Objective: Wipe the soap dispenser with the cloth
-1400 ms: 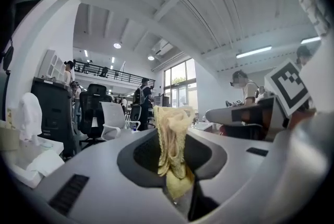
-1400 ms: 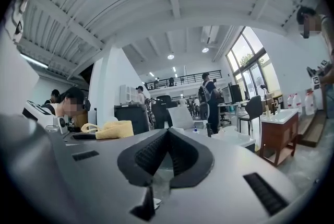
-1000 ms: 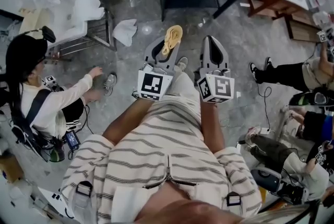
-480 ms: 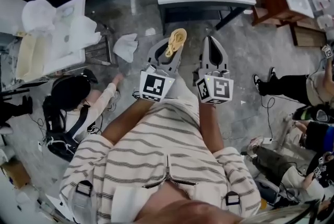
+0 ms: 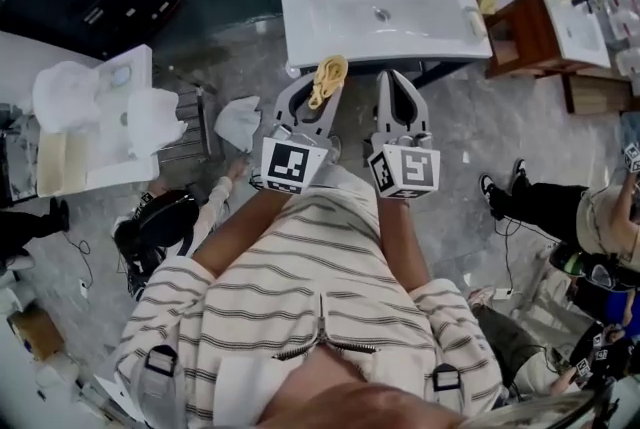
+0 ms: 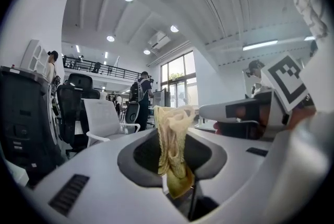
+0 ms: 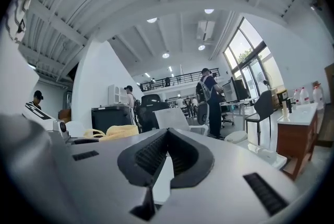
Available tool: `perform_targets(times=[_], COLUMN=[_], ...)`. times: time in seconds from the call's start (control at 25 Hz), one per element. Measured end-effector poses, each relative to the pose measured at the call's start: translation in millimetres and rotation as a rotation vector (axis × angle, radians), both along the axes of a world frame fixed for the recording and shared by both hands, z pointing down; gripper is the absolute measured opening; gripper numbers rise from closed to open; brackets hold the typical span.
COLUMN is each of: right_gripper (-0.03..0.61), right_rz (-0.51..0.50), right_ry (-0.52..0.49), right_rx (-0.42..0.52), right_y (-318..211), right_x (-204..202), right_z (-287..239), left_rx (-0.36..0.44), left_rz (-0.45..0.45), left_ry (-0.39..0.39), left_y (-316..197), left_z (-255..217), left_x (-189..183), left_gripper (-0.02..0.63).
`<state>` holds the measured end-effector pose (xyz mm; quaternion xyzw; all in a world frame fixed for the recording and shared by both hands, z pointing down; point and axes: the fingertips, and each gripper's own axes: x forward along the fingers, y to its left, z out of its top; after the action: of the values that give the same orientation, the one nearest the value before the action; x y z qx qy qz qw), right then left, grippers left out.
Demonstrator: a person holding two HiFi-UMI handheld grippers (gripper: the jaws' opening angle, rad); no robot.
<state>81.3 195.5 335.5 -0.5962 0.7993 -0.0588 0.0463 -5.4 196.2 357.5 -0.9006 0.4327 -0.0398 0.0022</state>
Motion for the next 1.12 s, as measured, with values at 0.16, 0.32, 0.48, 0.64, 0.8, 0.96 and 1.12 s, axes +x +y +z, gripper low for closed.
perform_targets(times=[0.16, 0.32, 0.48, 0.64, 0.8, 0.96, 1.12], right_gripper=[0.000, 0.000, 0.000, 0.000, 0.000, 0.000, 0.000], right_rz=[-0.035, -0.057, -0.072, -0.078, -0.086, -0.084, -0.079], right_ry=[-0.001, -0.010, -0.023, -0.028, -0.008, -0.008, 0.004], right_rx=[0.000, -0.008, -0.028, -0.063, -0.092, -0.106, -0.124], right_y=[-52.7, -95.5, -127.9, -150.6, -172.5, -200.9, -226.4], right_x=[12.7, 24.1, 25.4, 22.6, 12.9, 8.0, -2.1], right_z=[-3.7, -4.8, 3.5, 15.0, 24.9, 31.1, 38.4], left_rx=[-0.001, -0.009, -0.029, -0.054, -0.064, -0.068, -0.088], left_rz=[-0.024, -0.049, -0.069, -0.083, -0.088, -0.074, -0.049], left_ry=[-0.011, -0.008, -0.025, -0.030, -0.017, -0.009, -0.014], left_y=[-51.2, -88.1, -116.1, -138.9, -164.7, -194.3, -220.8], left_z=[-3.2, -5.8, 1.8, 10.0, 14.2, 17.0, 25.0], left_x=[14.2, 22.3, 19.8, 14.2, 6.0, 5.1, 2.0], left_gripper=[0.093, 0.094, 0.094, 0.094, 0.094, 0.094, 0.094])
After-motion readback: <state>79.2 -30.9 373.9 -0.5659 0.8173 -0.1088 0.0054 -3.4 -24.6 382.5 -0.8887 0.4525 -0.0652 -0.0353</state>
